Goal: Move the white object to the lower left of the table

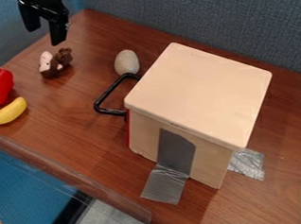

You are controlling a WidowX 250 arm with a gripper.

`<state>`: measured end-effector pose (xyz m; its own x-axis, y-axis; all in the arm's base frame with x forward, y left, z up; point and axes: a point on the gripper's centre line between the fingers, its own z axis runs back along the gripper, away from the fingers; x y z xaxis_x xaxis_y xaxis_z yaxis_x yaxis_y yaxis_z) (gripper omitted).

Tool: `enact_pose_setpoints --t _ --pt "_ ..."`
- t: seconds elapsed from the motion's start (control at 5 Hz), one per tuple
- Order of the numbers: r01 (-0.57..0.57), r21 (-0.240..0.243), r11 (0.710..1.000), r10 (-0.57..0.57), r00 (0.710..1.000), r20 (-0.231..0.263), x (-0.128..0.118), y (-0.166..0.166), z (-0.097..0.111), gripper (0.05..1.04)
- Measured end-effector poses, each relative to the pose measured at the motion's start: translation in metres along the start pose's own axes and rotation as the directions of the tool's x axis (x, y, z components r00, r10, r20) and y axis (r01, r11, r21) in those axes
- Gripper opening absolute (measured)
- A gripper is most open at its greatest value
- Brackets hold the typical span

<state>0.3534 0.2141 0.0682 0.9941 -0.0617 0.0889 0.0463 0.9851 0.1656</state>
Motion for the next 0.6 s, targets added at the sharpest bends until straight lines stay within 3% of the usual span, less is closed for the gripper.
enact_pose_setpoints --t 0.2,0.4,0.6 --pt "0.001 -0.024 1.0 -0.002 0.999 -0.033 -0.004 -0.006 -0.014 1.001" --pt "0.056 -0.048 0.997 -0.058 0.998 -0.035 0.011 -0.047 -0.018 1.001" --pt "0.114 -0.047 0.992 -0.115 0.993 -0.008 0.032 -0.094 -0.008 1.001"
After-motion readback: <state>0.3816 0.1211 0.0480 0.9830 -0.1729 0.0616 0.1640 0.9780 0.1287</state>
